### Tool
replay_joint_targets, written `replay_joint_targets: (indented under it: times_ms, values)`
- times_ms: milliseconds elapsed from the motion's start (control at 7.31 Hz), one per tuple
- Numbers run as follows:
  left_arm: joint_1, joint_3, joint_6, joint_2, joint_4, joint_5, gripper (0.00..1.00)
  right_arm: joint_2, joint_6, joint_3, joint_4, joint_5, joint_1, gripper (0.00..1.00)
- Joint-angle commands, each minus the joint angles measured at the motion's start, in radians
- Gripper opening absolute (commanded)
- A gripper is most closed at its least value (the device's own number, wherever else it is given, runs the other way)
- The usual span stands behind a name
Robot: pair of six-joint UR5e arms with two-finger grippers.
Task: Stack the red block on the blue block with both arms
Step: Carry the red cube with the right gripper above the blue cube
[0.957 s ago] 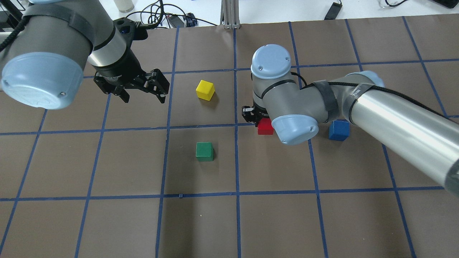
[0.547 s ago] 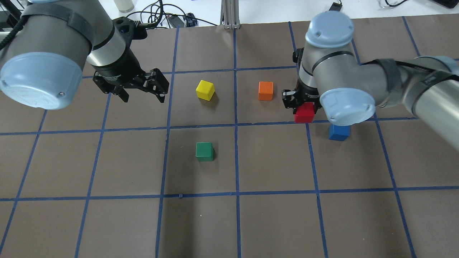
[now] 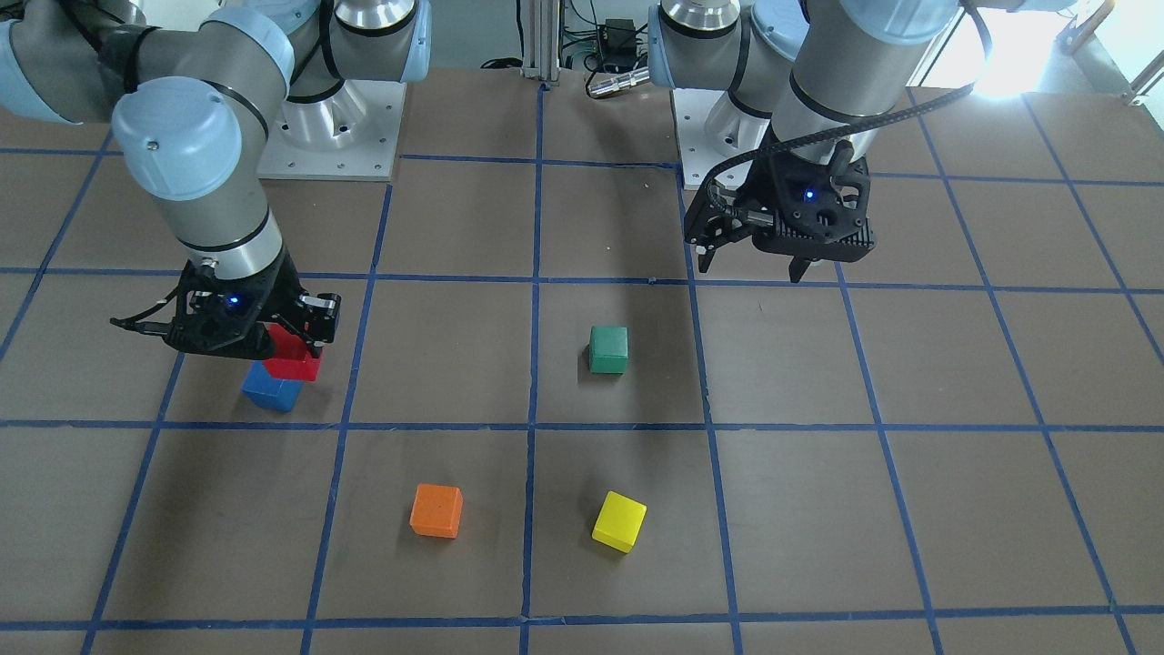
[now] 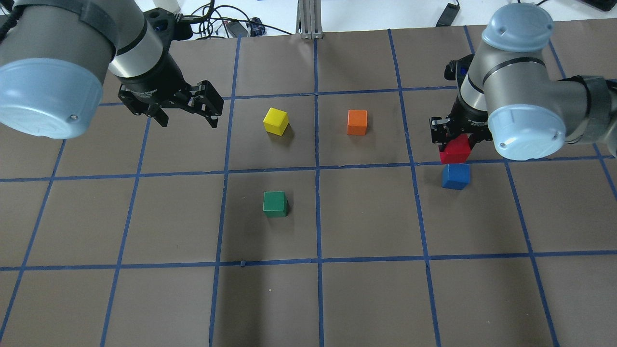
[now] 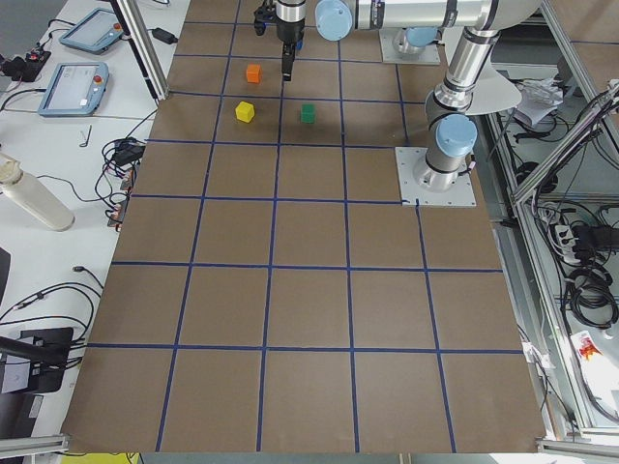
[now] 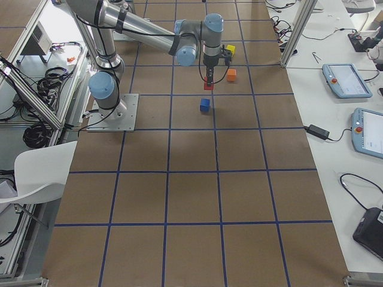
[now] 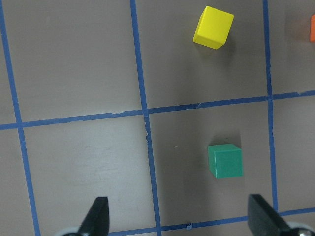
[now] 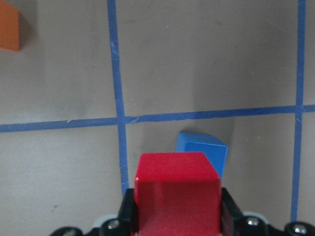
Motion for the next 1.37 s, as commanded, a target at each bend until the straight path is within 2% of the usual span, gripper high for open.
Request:
replay_joint_targets:
  times_ms: [0, 274, 547, 684, 957, 1231]
  values:
    - [0.000, 0.003, 0.000, -0.003, 0.000, 0.001, 1.00, -0.001, -0.002, 0.054, -0.052, 0.001, -0.046, 0.08]
    - [0.000, 0.003, 0.000, -0.009, 0.001, 0.001, 1.00, -0.001, 0.032, 0.062, -0.060, 0.006, -0.089, 0.08]
    - [-0.002, 0.003, 0.000, -0.011, 0.001, 0.001, 1.00, -0.001, 0.044, 0.070, -0.066, 0.059, -0.089, 0.07]
    - [0.000, 0.003, 0.000, -0.011, 0.001, 0.001, 1.00, -0.001, 0.043, 0.091, -0.074, 0.060, -0.089, 0.07]
    - [0.000, 0.003, 0.000, -0.009, 0.001, -0.001, 1.00, 0.002, 0.029, 0.143, -0.179, 0.044, -0.089, 0.08]
    - [0.000, 0.003, 0.000, -0.009, 0.001, -0.001, 1.00, 0.006, 0.038, 0.151, -0.181, 0.046, -0.089, 0.08]
